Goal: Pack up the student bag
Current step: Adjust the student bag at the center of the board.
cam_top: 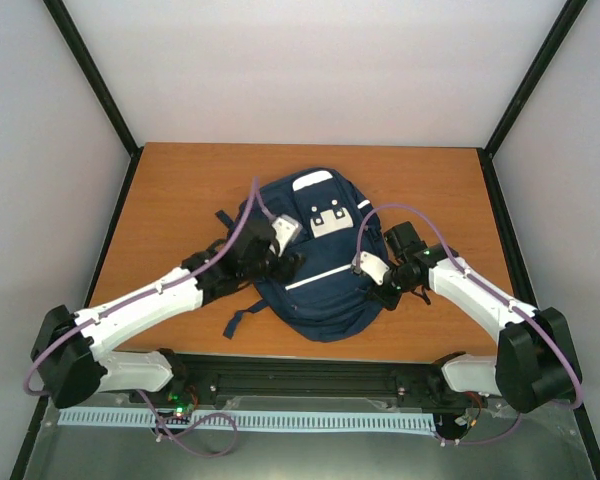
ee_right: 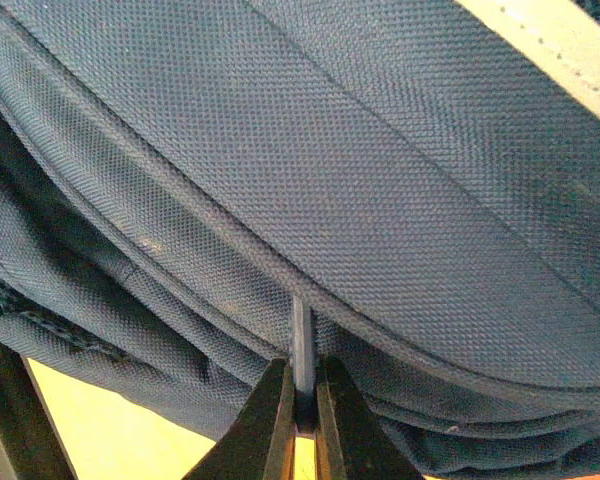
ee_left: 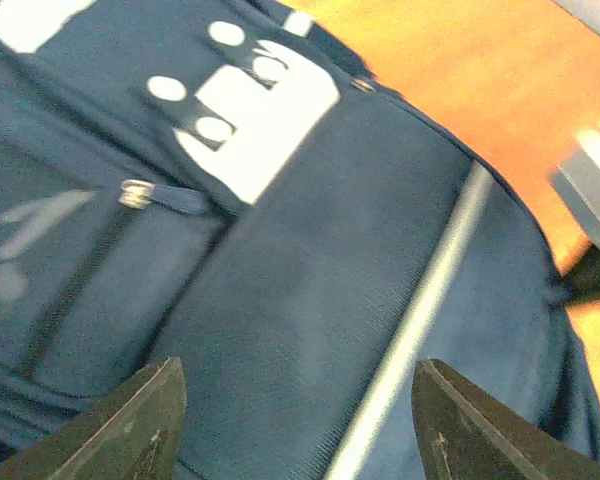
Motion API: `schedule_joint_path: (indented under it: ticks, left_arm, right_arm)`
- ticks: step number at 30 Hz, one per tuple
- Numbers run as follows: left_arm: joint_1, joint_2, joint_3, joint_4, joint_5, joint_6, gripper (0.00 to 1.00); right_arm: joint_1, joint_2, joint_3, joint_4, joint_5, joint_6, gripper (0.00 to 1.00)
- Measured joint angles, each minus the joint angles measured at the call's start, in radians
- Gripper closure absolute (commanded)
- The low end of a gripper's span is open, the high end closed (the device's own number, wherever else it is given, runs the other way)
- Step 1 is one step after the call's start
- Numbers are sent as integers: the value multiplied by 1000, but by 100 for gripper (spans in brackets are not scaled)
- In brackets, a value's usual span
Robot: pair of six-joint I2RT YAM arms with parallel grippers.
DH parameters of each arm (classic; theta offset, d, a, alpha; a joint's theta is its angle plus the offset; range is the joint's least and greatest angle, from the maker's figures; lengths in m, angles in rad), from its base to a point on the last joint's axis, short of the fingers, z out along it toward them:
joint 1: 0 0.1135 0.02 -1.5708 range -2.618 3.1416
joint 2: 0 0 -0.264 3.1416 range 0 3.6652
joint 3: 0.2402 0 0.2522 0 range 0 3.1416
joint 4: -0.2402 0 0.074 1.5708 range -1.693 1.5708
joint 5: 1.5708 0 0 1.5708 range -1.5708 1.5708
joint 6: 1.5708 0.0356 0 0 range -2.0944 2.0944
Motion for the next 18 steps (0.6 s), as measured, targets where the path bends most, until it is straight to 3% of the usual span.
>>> schedule_joint_path:
  ticks: [9,18]
  left_arm:
    - [-222,-19,-64,21,6,241,38]
    - [-355,168,-47,93,-68,382,42]
  right_arm:
    - [-1,0,0,6,2,11,97]
    - [-1,0,0,6,3,15,97]
